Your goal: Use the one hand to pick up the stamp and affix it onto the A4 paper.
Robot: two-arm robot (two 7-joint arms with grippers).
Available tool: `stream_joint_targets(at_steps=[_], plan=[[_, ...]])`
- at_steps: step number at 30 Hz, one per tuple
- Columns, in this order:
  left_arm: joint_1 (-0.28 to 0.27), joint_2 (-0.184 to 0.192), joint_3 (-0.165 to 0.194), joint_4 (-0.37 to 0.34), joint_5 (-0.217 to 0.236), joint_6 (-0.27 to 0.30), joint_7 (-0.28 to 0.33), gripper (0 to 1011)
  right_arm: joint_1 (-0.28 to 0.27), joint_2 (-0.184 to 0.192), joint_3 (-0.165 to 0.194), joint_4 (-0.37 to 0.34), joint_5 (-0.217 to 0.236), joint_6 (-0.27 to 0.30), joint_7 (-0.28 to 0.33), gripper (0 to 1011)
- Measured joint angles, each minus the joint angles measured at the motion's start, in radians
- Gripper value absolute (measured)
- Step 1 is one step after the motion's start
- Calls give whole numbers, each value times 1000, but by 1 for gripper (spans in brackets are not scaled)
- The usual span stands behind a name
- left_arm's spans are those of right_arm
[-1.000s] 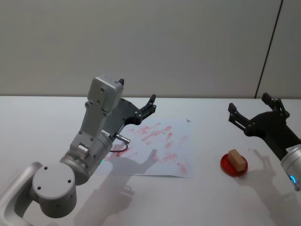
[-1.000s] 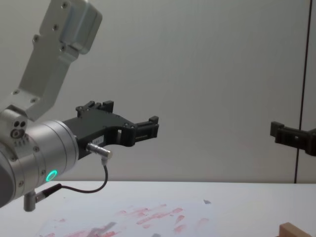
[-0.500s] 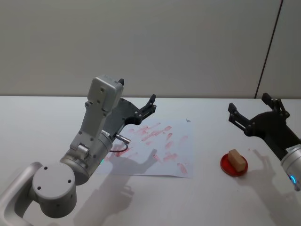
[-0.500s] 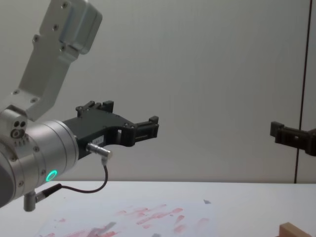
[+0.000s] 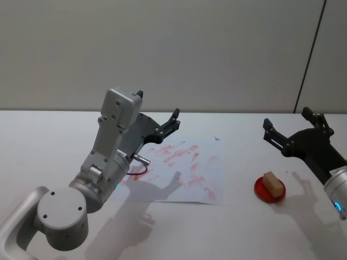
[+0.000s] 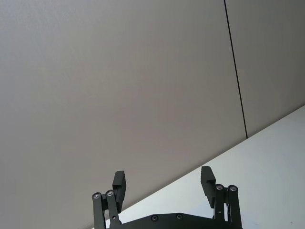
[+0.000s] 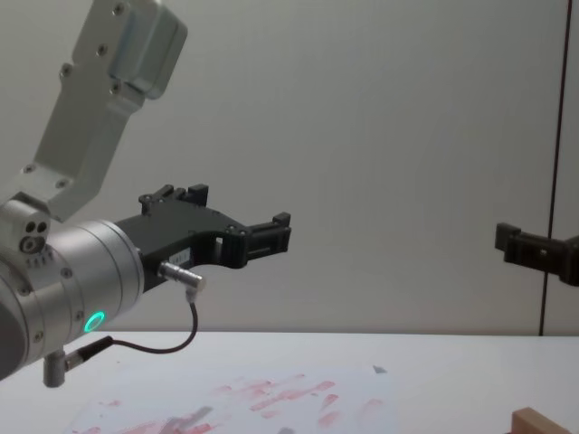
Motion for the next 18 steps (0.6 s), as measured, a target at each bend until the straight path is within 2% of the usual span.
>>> stream_joint_targets(at_steps=[6,18], plan=[[0,0,0,0,0,0,0,1003,-17,11,5,-11,11,14,-3,1001],[0,0,0,0,0,0,0,1003,-105,72,28,-87,55,98,-26,1001]])
